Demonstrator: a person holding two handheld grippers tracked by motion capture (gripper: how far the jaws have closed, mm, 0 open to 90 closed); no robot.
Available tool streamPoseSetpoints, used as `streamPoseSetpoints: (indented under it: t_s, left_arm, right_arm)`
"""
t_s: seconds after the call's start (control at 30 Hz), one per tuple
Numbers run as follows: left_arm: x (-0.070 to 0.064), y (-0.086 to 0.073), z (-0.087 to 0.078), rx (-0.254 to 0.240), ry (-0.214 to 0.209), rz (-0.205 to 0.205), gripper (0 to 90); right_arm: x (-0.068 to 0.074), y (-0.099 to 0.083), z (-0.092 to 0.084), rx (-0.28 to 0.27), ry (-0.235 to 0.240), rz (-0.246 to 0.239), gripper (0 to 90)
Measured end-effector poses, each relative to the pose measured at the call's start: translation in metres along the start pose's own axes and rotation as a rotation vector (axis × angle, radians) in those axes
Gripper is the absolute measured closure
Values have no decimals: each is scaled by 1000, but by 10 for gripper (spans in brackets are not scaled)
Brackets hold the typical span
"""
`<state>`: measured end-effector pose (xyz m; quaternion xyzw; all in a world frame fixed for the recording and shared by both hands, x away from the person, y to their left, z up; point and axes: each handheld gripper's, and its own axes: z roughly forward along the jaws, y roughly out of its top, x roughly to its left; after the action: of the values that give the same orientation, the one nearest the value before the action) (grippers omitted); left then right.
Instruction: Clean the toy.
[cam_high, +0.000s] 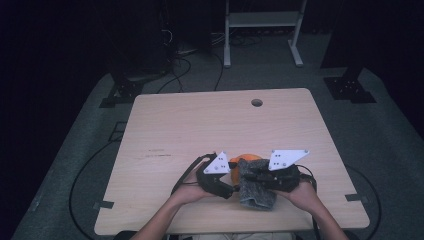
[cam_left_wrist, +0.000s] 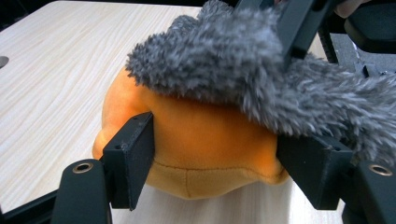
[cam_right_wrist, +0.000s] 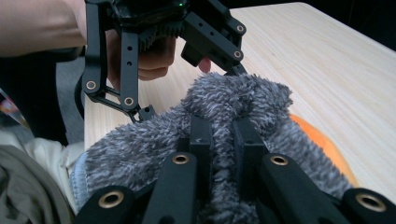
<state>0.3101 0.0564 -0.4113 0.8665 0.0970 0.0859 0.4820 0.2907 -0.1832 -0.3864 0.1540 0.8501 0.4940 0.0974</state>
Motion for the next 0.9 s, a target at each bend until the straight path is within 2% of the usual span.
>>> streamPoseSetpoints:
  t_s: [0.13,0.23,0.33,0.4,0.43,0.47,0.53,0.6,0.7,0.8,0.9]
  left_arm:
    - [1,-1,1,6,2,6,292]
    - [2,-4,0,20,5,11,292]
    - [5,-6,-2,28,-1,-3,283]
    - [7,-4,-4,3,-30,-29,240]
    - [7,0,-5,-15,-31,-30,218]
    - [6,1,-5,-17,-32,-28,217]
    - [5,2,-1,5,-8,-8,228]
    - [7,-2,0,19,-7,-22,242]
    - [10,-8,-3,55,-7,-34,252]
    - [13,-14,-6,121,-28,-31,253]
    - [16,-17,-9,131,-46,-39,248]
  right_arm:
    - [-4,-5,-11,12,-42,8,805]
    - [-9,-17,-20,22,-74,37,805]
    - [-15,-30,-26,44,-98,68,805]
    - [-17,-38,-27,47,-103,87,804]
    - [-17,-38,-28,36,-100,101,804]
    - [-15,-36,-28,22,-95,94,804]
    - [-10,-29,-26,-3,-79,74,804]
    - [-7,-21,-22,-25,-62,63,804]
    - [-6,-17,-15,-10,-67,41,804]
    - [-11,-24,-11,28,-74,60,804]
    - [-16,-35,-12,36,-77,100,804]
